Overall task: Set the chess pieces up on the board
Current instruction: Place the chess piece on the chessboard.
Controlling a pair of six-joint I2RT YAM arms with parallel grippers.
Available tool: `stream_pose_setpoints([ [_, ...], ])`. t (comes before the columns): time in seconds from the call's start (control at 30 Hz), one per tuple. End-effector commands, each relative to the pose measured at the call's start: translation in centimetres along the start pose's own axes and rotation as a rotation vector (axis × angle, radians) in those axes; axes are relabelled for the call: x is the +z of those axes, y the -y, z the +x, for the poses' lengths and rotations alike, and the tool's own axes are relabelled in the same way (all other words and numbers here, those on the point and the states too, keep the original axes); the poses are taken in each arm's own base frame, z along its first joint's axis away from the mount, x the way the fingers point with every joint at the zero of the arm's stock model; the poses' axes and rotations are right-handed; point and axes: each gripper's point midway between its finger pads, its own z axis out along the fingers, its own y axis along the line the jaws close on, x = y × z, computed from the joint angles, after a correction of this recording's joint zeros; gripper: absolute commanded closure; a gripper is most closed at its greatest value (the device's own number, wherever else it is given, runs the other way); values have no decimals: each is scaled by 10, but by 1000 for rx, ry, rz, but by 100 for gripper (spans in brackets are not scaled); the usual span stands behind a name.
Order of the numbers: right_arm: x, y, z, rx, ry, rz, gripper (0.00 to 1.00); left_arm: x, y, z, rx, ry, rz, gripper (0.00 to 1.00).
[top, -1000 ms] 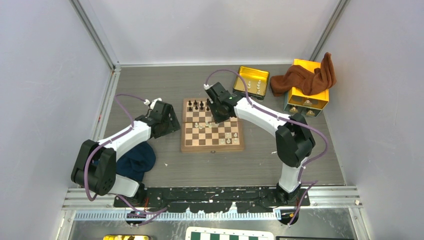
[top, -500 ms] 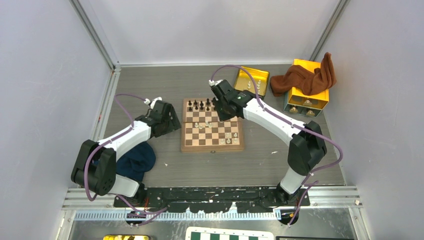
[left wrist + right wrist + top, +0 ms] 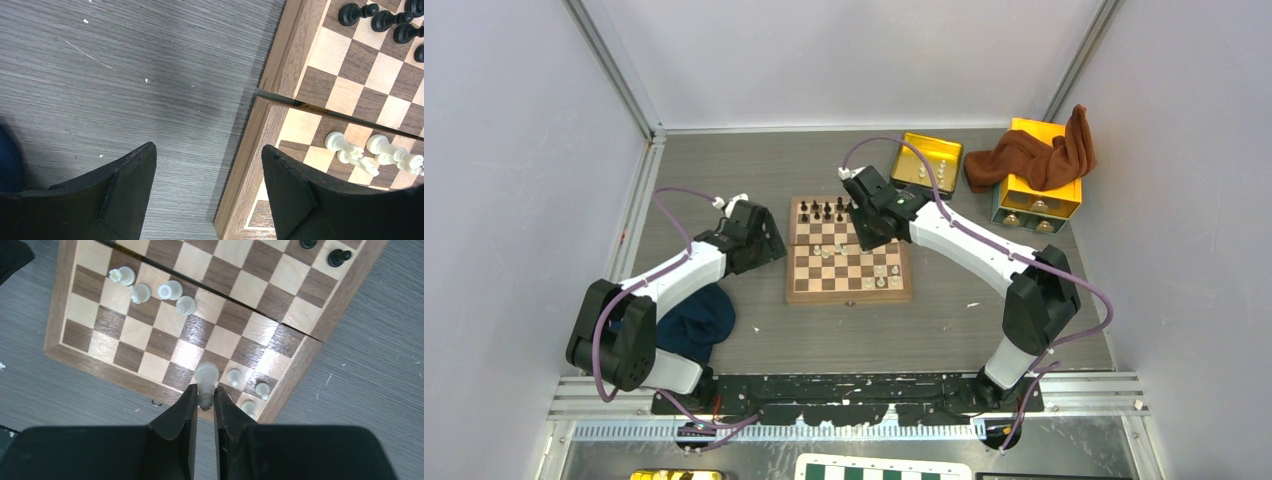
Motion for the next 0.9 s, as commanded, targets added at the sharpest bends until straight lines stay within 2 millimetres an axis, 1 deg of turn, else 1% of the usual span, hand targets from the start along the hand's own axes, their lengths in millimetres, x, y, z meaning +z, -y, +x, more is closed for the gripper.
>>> stream_pose_setpoints([
  [0.0,-12,-17,0,-5,18,-50,97,-3,8,-14,-28,46,33,22],
  [0.2,-7,-34,10,-27,-4,-77,97,-3,7,-12,-32,42,32,22],
  [0.37,-4,-42,17,-36,-15,-89,97,-3,6,-11,-35,40,32,22],
  [0.53,-4,-44,20,-38,-19,-87,97,-3,6,-10,-39,38,31,23],
  [0.87,-5,-40,24,-36,-23,-72,98,-2,5,-8,-39,34,31,23],
])
